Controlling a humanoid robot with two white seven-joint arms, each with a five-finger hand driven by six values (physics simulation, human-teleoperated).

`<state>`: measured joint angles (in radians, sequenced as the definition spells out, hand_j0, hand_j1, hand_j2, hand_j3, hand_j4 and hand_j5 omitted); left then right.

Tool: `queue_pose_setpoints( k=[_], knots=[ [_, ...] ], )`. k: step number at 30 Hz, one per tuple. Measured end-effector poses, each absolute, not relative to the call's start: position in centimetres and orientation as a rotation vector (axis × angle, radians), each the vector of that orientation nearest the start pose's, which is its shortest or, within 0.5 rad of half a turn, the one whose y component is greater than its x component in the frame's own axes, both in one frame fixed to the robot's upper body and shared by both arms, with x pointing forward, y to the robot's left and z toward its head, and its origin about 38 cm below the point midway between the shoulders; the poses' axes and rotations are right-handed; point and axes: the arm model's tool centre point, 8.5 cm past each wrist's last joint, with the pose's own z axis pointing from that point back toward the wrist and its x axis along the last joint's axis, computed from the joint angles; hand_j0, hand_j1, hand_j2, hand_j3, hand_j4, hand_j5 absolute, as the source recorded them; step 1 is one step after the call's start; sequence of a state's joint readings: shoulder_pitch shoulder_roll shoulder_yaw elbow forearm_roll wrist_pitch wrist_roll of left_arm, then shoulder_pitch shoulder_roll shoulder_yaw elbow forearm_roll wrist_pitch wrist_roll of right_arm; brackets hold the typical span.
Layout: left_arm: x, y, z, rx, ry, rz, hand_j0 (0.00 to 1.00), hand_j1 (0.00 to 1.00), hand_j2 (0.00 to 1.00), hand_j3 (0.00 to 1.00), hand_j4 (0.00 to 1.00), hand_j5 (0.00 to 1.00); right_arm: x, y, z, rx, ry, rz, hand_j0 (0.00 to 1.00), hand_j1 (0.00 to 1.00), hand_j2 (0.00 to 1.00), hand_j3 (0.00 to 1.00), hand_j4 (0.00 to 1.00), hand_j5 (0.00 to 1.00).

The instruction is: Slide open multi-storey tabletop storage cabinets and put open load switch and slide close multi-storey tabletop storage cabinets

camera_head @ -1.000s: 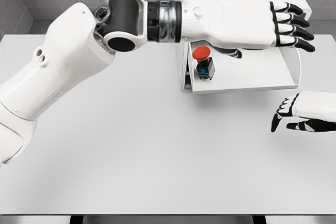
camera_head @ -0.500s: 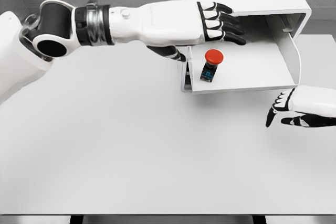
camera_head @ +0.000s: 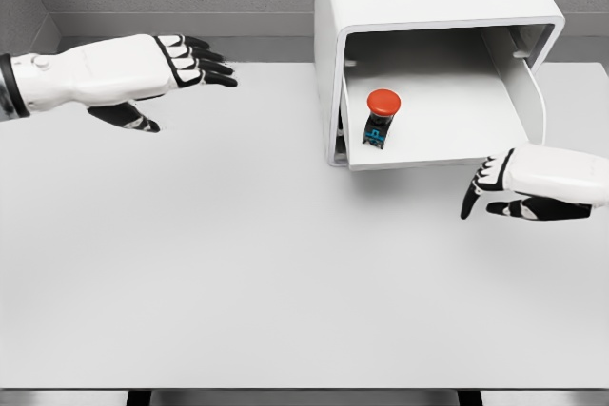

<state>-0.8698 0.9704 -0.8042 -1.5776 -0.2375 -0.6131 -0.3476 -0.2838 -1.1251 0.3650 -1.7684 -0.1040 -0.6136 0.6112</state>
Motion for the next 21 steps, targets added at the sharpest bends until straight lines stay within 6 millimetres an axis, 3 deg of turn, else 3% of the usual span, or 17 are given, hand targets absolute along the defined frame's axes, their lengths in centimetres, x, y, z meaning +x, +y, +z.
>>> queue_pose_setpoints(
  k=[4, 7, 13, 21],
  knots=[
    [42.9, 32.7, 28.6, -0.692, 2.215, 2.824, 1.00, 1.00, 1.00, 1.00, 1.00, 1.00, 34.0, -33.4, 25.1, -0.050, -1.557, 1.946, 0.53, 0.53, 0.53, 0.53, 0.53, 0.53],
    [43.0, 34.1, 29.0, -0.753, 2.248, 2.815, 1.00, 1.00, 1.00, 1.00, 1.00, 1.00, 34.3, -32.9, 25.2, -0.062, -1.577, 1.954, 0.53, 0.53, 0.53, 0.53, 0.53, 0.53],
    [43.0, 35.0, 29.6, -0.797, 2.269, 2.801, 1.00, 1.00, 1.00, 1.00, 1.00, 1.00, 35.0, -31.3, 25.0, -0.096, -1.616, 1.981, 0.53, 0.53, 0.53, 0.53, 0.53, 0.53],
    [42.3, 35.5, 27.0, -0.751, 2.254, 2.878, 1.00, 1.00, 1.00, 1.00, 1.00, 1.00, 35.7, -29.5, 24.8, -0.119, -1.666, 1.996, 0.53, 0.53, 0.53, 0.53, 0.53, 0.53]
  ],
)
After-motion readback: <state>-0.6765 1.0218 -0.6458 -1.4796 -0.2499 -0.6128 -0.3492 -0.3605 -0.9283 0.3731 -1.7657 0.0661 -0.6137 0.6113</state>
